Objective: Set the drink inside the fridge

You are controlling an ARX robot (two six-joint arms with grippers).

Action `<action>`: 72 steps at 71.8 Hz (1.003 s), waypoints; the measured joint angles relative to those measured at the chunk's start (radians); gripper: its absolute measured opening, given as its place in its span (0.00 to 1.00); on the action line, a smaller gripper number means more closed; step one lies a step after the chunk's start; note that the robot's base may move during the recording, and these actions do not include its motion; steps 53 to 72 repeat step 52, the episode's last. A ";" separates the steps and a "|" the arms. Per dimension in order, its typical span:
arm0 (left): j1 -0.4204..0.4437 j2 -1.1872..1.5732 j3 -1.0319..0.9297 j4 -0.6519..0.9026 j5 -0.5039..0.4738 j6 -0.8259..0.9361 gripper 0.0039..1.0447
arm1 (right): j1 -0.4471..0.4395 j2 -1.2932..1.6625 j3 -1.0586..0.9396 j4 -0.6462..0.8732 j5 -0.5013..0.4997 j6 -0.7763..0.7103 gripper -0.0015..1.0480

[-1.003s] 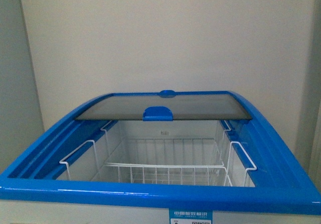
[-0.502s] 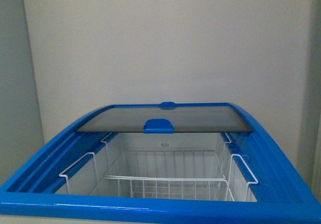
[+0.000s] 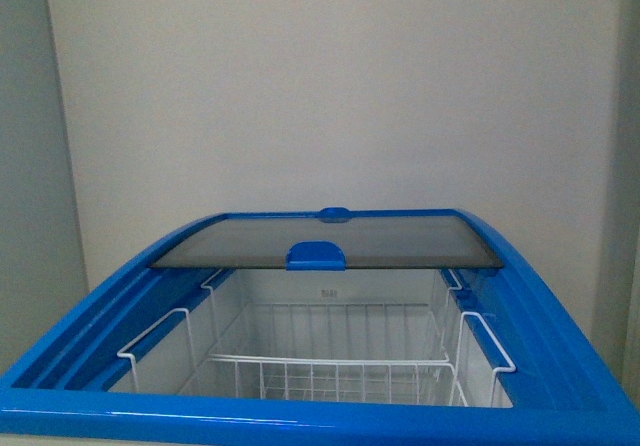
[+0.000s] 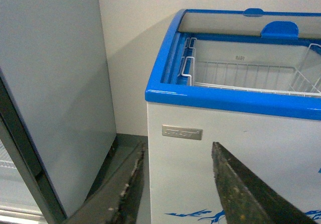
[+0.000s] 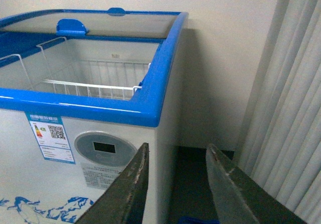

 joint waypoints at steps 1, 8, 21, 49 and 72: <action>0.000 0.000 0.000 0.000 0.000 0.000 0.50 | 0.000 0.000 0.000 0.000 0.000 0.000 0.49; 0.000 0.000 0.000 0.000 0.000 0.000 0.70 | 0.000 0.000 0.000 0.000 0.000 0.000 0.69; 0.000 0.000 0.000 0.000 0.000 0.000 0.92 | 0.000 0.000 0.000 0.000 0.000 0.000 0.92; 0.000 0.000 0.000 0.000 0.000 0.000 0.92 | 0.000 0.000 0.000 0.000 0.000 0.000 0.93; 0.000 0.000 0.000 0.000 0.000 0.000 0.92 | 0.000 0.000 0.000 0.000 0.000 0.000 0.93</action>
